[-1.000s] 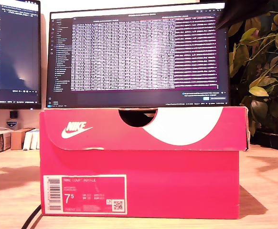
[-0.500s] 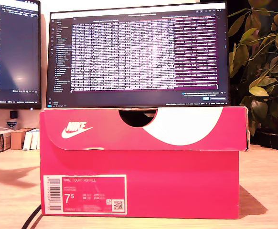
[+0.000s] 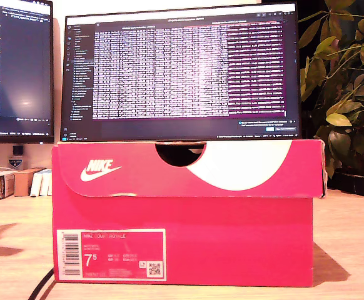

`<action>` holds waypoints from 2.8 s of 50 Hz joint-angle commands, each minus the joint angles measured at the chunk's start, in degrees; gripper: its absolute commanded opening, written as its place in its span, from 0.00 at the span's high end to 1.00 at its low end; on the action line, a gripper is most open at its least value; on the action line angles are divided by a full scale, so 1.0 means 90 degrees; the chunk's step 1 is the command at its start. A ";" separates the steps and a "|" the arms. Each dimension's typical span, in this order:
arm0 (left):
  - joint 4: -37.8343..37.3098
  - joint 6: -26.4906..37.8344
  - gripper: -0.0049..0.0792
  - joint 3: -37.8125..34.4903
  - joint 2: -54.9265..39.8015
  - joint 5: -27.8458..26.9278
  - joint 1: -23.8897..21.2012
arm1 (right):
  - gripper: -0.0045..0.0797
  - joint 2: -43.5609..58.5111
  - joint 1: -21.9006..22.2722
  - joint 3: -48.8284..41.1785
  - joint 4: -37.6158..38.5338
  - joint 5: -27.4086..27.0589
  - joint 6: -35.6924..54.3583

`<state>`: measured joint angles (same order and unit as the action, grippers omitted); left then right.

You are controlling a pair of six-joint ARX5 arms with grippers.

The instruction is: Close the red shoebox by pushing the lid with your left arm and holding the box in place with your right arm

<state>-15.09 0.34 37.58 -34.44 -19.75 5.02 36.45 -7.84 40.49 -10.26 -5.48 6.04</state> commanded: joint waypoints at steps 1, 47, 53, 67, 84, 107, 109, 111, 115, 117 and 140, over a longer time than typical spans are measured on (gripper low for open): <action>0.0138 -0.0233 0.96 -0.0265 0.0182 0.0236 0.0027 | 0.96 -0.0143 0.0044 -0.0294 0.0005 -0.0073 -0.0068; 0.0109 -0.0493 0.96 -0.0806 0.1086 0.1819 -0.1214 | 0.96 -0.2251 0.0041 -0.0889 -0.1078 -0.0427 -0.0182; 0.0063 -0.0491 0.96 -0.0806 0.1226 0.1817 -0.1214 | 0.96 -0.2654 0.0041 -0.1234 -0.1078 -0.0379 -0.0199; 0.0199 -0.0690 0.96 -0.1173 0.1396 0.1698 -0.1226 | 0.96 -0.3529 0.0041 -0.1433 -0.1515 -0.0459 -0.0391; 0.0393 -0.0695 0.96 -0.1511 0.1880 0.1673 -0.1355 | 0.96 -0.3628 0.0039 -0.1700 -0.1188 -0.0911 -0.0959; 0.1205 -0.0814 0.96 -0.2356 0.1882 0.1717 -0.1375 | 0.96 -0.3888 0.0041 -0.2492 -0.0313 -0.0665 -0.0624; 0.1285 -0.0838 0.96 -0.2460 0.1882 0.1717 -0.1394 | 0.96 -0.4000 0.0041 -0.2555 -0.0316 -0.0729 -0.0627; 0.1350 -0.0889 0.96 -0.2552 0.1882 0.1724 -0.1413 | 0.96 -0.4036 0.0041 -0.2616 -0.0301 -0.0799 -0.0636; 0.1469 -0.0869 0.96 -0.2671 0.1880 0.1729 -0.1455 | 0.96 -0.4036 0.0041 -0.2686 -0.0287 -0.0789 -0.0656; 0.1513 -0.0869 0.96 -0.2725 0.1882 0.1732 -0.1479 | 0.96 -0.4036 0.0039 -0.2722 -0.0240 -0.0789 -0.0658; 0.2081 -0.0814 0.96 -0.3611 0.1882 0.1751 -0.1511 | 0.96 -0.4036 0.0041 -0.3344 0.0129 -0.0782 -0.0571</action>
<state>2.44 -7.33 6.15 -17.39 -4.12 -8.27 0.49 -7.86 12.36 -9.72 -12.58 0.51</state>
